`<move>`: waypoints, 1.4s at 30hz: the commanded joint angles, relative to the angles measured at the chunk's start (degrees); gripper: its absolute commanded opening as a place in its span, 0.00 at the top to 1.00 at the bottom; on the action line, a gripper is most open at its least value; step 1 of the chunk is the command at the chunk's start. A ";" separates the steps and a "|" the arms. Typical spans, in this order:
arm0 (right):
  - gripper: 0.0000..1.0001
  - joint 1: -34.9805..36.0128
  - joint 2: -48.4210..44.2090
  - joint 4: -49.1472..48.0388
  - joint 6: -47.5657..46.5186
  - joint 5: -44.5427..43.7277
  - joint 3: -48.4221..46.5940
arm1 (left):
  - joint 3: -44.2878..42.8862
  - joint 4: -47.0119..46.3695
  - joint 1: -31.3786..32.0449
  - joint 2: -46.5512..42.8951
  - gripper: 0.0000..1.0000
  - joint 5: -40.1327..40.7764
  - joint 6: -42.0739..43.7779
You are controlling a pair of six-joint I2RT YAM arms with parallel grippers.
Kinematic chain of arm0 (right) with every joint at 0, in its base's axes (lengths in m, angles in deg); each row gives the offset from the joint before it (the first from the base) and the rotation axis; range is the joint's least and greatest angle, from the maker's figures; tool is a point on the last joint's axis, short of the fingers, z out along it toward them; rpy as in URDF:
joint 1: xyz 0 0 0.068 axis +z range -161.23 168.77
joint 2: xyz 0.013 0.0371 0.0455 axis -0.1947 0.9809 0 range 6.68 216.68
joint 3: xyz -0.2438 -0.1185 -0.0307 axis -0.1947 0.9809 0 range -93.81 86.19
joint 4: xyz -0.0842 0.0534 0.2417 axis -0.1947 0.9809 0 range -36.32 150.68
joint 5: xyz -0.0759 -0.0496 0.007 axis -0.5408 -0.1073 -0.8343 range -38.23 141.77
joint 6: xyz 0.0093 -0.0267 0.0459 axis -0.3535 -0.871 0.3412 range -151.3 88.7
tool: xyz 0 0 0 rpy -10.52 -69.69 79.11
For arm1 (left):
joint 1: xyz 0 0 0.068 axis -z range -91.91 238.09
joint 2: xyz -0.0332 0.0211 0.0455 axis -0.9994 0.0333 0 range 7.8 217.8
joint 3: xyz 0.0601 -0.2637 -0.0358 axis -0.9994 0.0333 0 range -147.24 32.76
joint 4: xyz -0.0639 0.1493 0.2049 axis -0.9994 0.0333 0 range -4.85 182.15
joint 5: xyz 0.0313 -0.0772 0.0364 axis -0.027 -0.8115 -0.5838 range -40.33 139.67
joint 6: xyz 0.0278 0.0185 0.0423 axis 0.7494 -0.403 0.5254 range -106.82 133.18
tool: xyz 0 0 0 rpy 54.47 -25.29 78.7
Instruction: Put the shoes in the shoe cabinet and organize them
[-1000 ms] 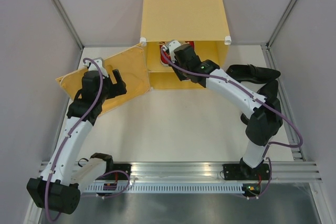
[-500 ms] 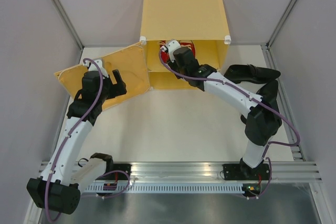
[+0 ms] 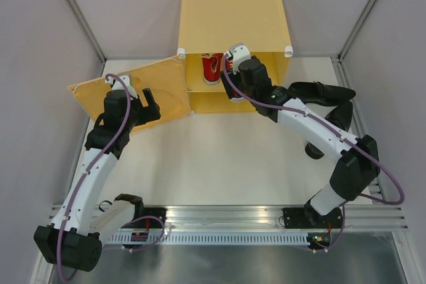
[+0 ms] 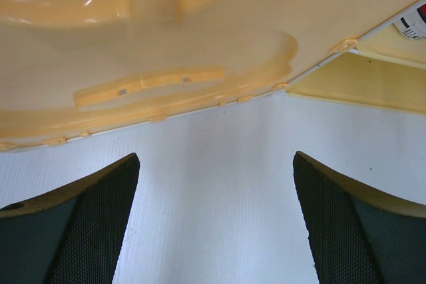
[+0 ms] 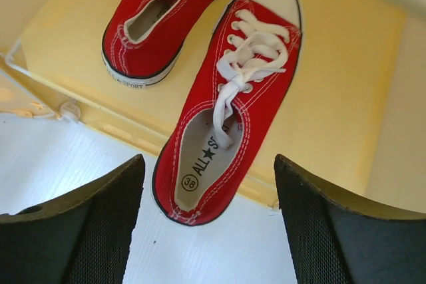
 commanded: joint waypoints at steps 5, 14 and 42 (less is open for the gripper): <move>0.16 -0.07 -9.70 -5.16 6.40 2.13 5.48 | 0.42 -1.99 -0.09 -0.99 0.02 0.18 1.65; 0.02 1.95 -16.75 -21.32 17.04 -6.12 23.06 | 0.33 -1.99 -0.09 -1.08 0.02 -0.08 1.56; 0.37 3.09 -1.01 -34.87 17.57 -17.73 20.96 | 0.42 -1.55 -0.09 -0.73 0.02 0.71 1.29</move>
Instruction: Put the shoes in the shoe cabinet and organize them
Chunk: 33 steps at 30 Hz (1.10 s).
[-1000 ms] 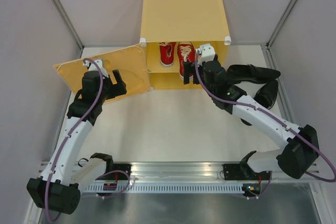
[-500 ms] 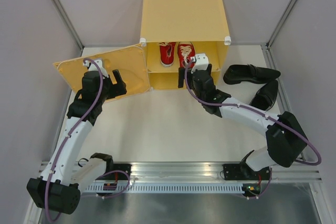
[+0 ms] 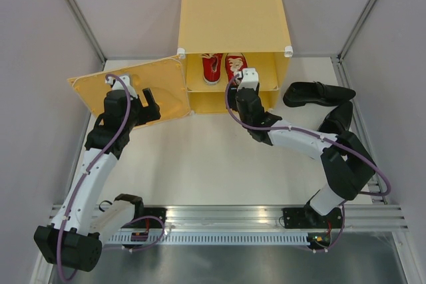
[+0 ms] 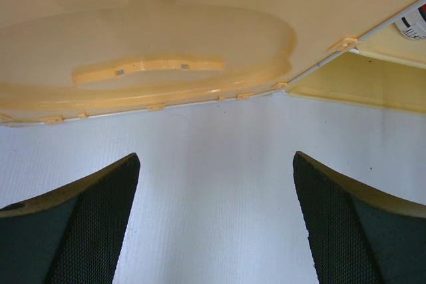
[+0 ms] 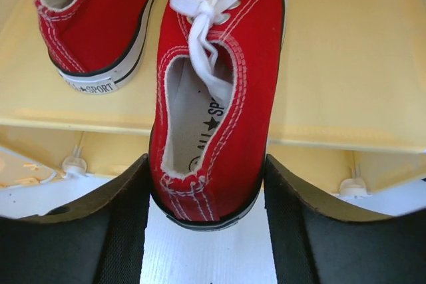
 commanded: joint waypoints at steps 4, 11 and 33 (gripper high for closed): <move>0.60 -0.14 -1.02 -2.92 0.15 -2.76 -3.00 | 0.40 -1.57 -0.09 -0.71 0.02 0.67 1.29; 0.99 -0.06 -1.64 -1.68 -0.03 -3.99 -5.11 | 0.40 -1.57 -0.09 -0.54 0.02 0.67 1.21; 0.99 0.30 11.28 -15.30 -3.10 -13.13 -10.82 | 0.40 -1.31 -0.09 -0.27 0.02 0.84 1.12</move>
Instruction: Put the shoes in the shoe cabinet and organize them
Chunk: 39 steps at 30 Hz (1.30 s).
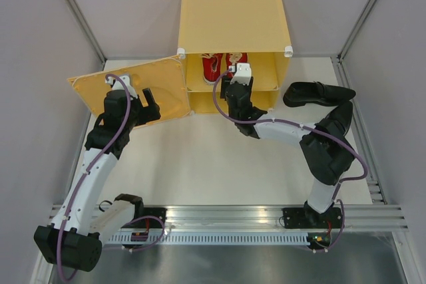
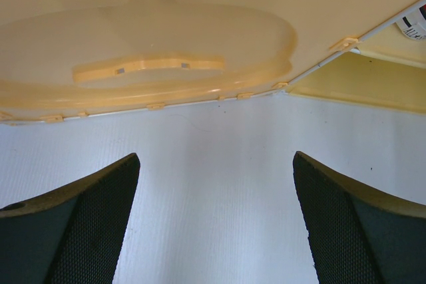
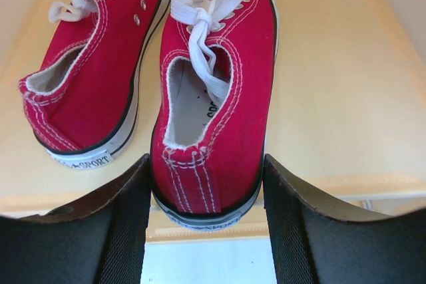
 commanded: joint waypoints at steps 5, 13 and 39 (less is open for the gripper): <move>0.99 -0.73 3.47 -7.11 -2.69 -3.27 -5.01 | 0.40 -1.35 -0.09 -0.38 0.02 0.80 1.12; 0.99 -4.06 3.04 -5.27 -3.13 5.07 -5.46 | 0.40 -1.35 -0.09 -0.47 0.02 0.54 1.12; 0.91 -8.03 5.76 -2.72 -2.87 10.00 -5.28 | 0.49 -1.26 -0.09 -0.56 0.02 0.53 1.03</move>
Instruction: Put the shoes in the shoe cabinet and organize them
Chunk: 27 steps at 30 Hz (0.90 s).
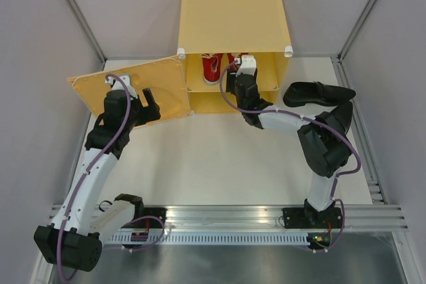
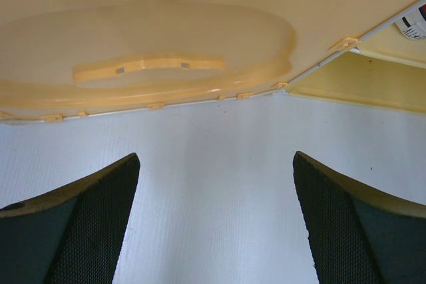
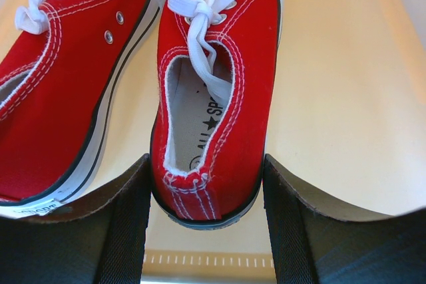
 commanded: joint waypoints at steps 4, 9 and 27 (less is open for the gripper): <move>0.91 -0.86 1.87 -1.45 0.72 -1.76 -2.20 | 0.49 -1.37 -0.09 -0.38 0.02 0.56 1.03; 0.91 -0.95 2.22 -1.63 0.37 -1.67 -2.46 | 0.49 -1.28 -0.09 -0.38 0.02 0.56 1.12; 0.14 -0.86 -4.01 3.20 2.04 -0.01 0.97 | 0.49 -1.28 -0.09 -0.38 0.02 0.21 1.03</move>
